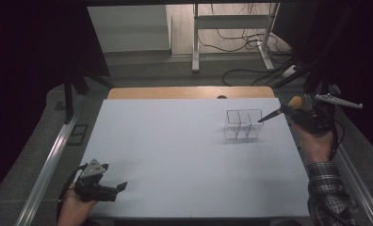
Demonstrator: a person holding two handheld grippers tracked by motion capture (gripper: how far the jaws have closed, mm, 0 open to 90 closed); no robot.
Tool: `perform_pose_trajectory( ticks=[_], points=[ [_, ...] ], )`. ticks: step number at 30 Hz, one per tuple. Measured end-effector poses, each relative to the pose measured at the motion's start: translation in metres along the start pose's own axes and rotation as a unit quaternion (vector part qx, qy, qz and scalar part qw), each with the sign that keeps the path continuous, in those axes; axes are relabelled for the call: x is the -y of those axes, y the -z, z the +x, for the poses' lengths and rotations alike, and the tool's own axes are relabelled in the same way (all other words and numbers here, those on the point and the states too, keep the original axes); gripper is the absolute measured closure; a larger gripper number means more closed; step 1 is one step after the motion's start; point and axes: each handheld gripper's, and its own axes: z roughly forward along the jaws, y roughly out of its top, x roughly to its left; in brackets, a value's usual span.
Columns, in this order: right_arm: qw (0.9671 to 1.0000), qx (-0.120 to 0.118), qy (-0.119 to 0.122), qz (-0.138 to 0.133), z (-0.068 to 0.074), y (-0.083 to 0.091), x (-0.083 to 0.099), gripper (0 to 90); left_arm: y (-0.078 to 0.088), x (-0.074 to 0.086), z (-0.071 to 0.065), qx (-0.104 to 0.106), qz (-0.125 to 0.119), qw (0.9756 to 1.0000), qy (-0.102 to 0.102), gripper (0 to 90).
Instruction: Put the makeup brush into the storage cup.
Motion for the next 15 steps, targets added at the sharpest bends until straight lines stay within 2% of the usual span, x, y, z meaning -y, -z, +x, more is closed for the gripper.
perform_pose_trajectory(
  ticks=[15],
  points=[
    [0.9999, 0.009, 0.006, -0.005, -0.002, -0.011, -0.006, 71.3, 0.001, 0.000, 0.001, -0.005, -0.007, 0.9999, 0.005, 1.5]
  ],
)
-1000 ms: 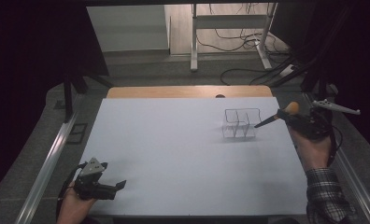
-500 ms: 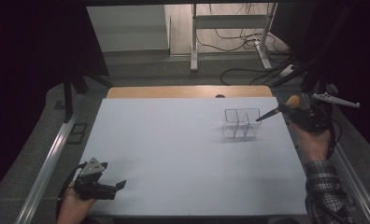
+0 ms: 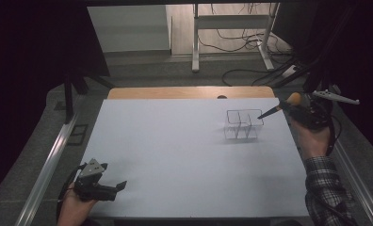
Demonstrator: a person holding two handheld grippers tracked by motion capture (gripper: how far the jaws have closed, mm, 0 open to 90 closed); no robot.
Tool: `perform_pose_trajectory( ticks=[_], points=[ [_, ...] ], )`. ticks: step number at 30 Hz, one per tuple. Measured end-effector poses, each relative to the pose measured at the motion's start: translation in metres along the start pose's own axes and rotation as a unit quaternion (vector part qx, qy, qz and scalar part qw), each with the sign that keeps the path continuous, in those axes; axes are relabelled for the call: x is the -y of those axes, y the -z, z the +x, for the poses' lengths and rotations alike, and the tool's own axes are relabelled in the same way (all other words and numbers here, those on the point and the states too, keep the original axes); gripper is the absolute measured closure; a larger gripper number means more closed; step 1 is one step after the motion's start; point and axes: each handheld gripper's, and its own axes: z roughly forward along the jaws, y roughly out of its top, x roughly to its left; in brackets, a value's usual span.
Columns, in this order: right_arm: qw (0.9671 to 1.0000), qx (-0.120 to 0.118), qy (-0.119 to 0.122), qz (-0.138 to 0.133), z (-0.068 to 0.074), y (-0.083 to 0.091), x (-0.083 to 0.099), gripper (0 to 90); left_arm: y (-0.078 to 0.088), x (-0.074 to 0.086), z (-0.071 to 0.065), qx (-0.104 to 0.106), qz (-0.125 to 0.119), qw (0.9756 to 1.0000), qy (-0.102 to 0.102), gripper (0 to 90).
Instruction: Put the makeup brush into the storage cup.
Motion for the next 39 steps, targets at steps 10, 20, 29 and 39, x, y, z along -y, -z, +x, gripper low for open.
perform_pose_trajectory(
  ticks=[10, 20, 29, 39],
  points=[
    [0.9999, 0.008, 0.007, 0.005, -0.001, -0.012, 0.001, 71.3, 0.000, 0.000, 0.000, -0.001, -0.002, 1.0000, 0.001, 1.3],
    [0.9996, 0.018, 0.019, 0.014, -0.001, -0.024, 0.006, 71.3, 0.002, 0.000, 0.001, -0.003, -0.008, 1.0000, 0.004, 1.2],
    [0.9995, 0.021, 0.017, 0.019, -0.003, -0.033, 0.013, 71.3, 0.002, 0.000, 0.001, -0.002, -0.008, 1.0000, 0.003, 1.2],
    [0.9991, 0.028, 0.023, 0.025, -0.004, -0.042, 0.020, 71.2, 0.002, 0.000, 0.001, -0.002, -0.009, 1.0000, 0.003, 1.1]
  ],
)
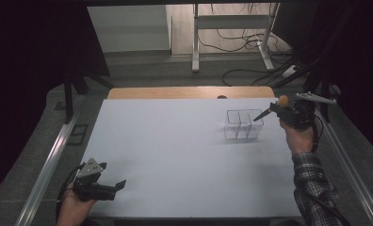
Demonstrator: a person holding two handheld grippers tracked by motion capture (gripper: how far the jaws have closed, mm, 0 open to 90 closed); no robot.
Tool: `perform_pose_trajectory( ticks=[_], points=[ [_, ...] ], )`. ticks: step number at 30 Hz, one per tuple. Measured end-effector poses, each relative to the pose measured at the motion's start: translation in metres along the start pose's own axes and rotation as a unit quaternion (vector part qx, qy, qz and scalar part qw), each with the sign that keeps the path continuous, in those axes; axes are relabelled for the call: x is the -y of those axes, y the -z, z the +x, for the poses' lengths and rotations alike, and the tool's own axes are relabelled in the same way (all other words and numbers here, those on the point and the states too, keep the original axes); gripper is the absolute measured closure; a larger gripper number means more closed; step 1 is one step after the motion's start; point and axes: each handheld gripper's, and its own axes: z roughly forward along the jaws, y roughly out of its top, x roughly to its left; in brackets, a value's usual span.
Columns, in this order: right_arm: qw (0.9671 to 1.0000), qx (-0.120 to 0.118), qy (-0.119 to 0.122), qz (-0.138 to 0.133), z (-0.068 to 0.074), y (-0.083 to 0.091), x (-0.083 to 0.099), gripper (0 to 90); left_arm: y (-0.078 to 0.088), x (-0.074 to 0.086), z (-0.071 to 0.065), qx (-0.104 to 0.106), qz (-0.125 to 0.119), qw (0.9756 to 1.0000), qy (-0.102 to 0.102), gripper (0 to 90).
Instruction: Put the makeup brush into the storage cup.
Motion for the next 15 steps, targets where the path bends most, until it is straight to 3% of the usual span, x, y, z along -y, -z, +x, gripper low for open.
perform_pose_trajectory(
  ticks=[15],
  points=[
    [0.9999, -0.001, 0.003, 0.011, 0.004, -0.016, 0.011, 71.2, 0.000, 0.000, 0.000, 0.001, 0.002, 1.0000, -0.002, 1.2]
  ],
)
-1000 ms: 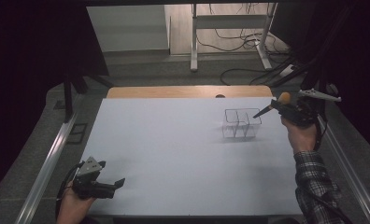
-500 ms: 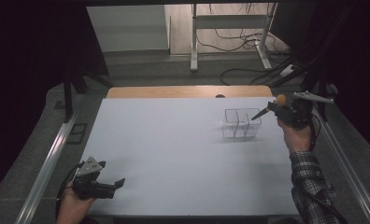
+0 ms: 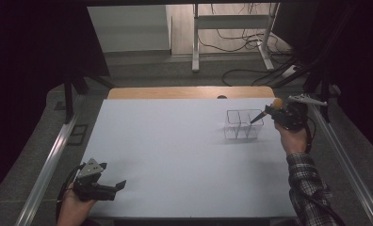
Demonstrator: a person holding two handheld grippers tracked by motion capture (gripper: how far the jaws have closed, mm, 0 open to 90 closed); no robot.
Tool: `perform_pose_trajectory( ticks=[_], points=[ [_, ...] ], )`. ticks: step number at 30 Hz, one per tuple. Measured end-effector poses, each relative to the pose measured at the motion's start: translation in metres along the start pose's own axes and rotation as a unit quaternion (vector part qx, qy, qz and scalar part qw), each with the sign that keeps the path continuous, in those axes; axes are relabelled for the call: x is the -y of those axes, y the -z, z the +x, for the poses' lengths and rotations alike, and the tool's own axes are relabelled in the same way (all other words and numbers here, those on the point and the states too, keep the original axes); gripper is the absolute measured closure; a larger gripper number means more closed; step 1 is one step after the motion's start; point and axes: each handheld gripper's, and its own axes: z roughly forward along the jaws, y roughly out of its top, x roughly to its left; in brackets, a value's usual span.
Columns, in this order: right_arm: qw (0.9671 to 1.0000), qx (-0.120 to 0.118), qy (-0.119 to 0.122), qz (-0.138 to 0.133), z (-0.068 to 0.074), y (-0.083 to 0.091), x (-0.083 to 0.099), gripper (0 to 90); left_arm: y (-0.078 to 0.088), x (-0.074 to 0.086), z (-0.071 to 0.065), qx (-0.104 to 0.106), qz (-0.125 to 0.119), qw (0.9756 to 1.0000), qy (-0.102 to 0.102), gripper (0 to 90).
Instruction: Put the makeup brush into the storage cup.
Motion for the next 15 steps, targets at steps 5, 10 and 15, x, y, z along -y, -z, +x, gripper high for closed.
perform_pose_trajectory(
  ticks=[5, 10, 15],
  points=[
    [1.0000, 0.002, 0.003, 0.004, 0.0012, -0.0049, 0.0034, 71.2, 0.0001, 0.0002, -0.0001, 0.000, 0.001, 1.0000, -0.001, 1.2],
    [1.0000, 0.005, 0.005, 0.007, 0.0005, -0.0078, 0.0066, 71.2, -0.0001, 0.0003, -0.0002, 0.000, 0.002, 1.0000, -0.001, 1.2],
    [0.9999, 0.006, 0.004, 0.008, 0.0000, -0.0111, 0.0102, 71.2, -0.0004, 0.0003, -0.0003, 0.000, 0.003, 1.0000, -0.001, 1.2]
  ],
)
